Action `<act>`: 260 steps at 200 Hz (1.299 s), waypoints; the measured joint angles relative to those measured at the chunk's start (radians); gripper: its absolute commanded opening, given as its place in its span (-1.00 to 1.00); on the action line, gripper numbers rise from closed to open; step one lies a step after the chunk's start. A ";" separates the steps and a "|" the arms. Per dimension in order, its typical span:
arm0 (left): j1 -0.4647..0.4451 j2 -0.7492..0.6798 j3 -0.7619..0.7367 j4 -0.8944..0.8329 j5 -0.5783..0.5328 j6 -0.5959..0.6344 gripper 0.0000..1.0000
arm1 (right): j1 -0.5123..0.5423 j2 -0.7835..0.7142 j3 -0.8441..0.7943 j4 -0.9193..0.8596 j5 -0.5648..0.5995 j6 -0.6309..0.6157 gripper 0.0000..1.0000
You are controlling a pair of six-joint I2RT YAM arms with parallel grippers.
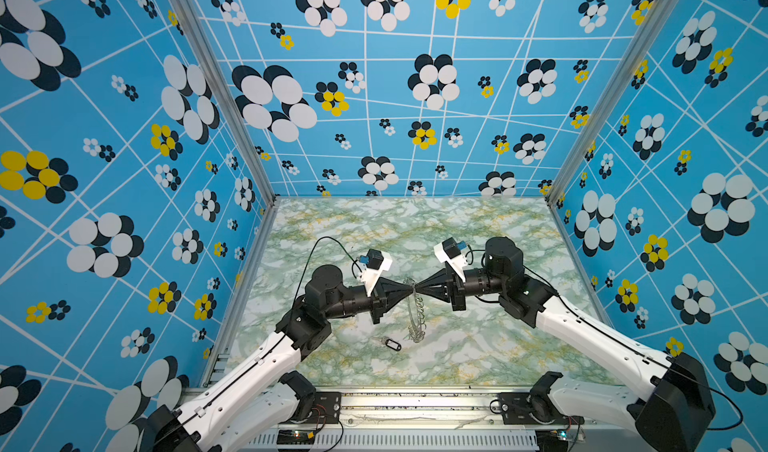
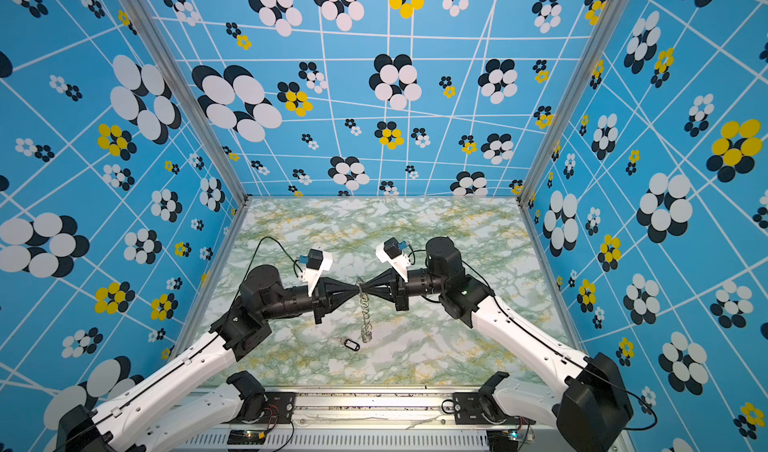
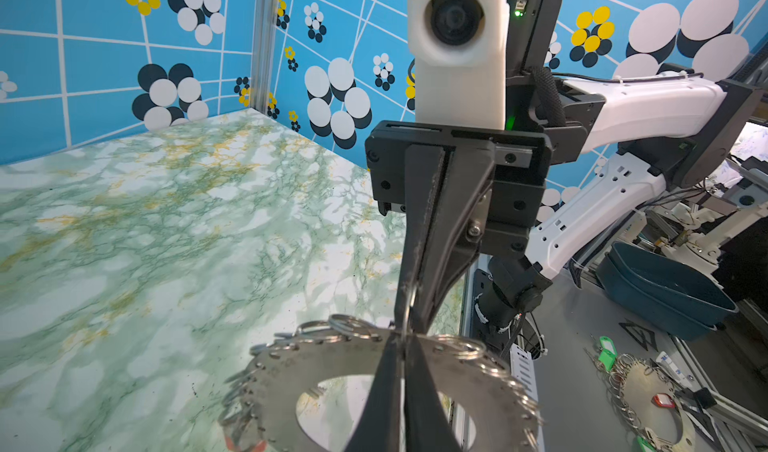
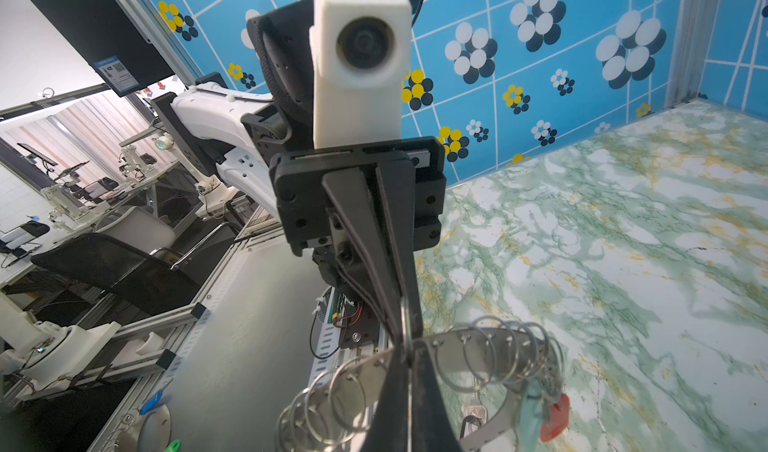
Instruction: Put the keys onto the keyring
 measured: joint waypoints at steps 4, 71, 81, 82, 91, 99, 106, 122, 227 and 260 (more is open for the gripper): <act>0.002 -0.003 0.000 0.000 -0.006 0.000 -0.79 | 0.000 0.000 0.000 0.000 -0.001 0.000 -1.00; 0.012 -0.020 0.001 0.016 -0.059 -0.002 -0.68 | 0.001 -0.015 -0.004 -0.018 -0.020 0.004 -1.00; 0.012 -0.020 0.001 0.016 -0.059 -0.001 -0.60 | 0.001 -0.019 -0.004 -0.018 -0.020 0.004 -1.00; 0.012 -0.020 0.001 0.016 -0.059 0.001 -0.59 | 0.001 -0.019 -0.004 -0.018 -0.020 0.004 -1.00; 0.012 -0.020 0.001 0.017 -0.059 -0.005 -0.53 | 0.001 -0.023 -0.004 -0.018 -0.021 0.004 -1.00; 0.012 -0.020 0.001 0.018 -0.058 -0.004 -0.48 | 0.001 -0.025 -0.004 -0.018 -0.021 0.004 -1.00; 0.012 -0.020 0.001 0.019 -0.055 -0.003 -0.43 | 0.001 -0.027 -0.004 -0.018 -0.021 0.004 -1.00; 0.013 -0.024 0.001 0.022 -0.042 0.000 -0.29 | 0.000 -0.030 -0.004 -0.018 -0.021 0.005 -1.00; 0.057 0.033 0.000 0.088 0.129 -0.036 -0.01 | -0.008 -0.034 -0.004 0.004 -0.044 0.050 -1.00; 0.057 0.058 0.000 0.119 0.157 -0.049 -0.20 | -0.008 -0.034 -0.005 0.016 -0.044 0.056 -1.00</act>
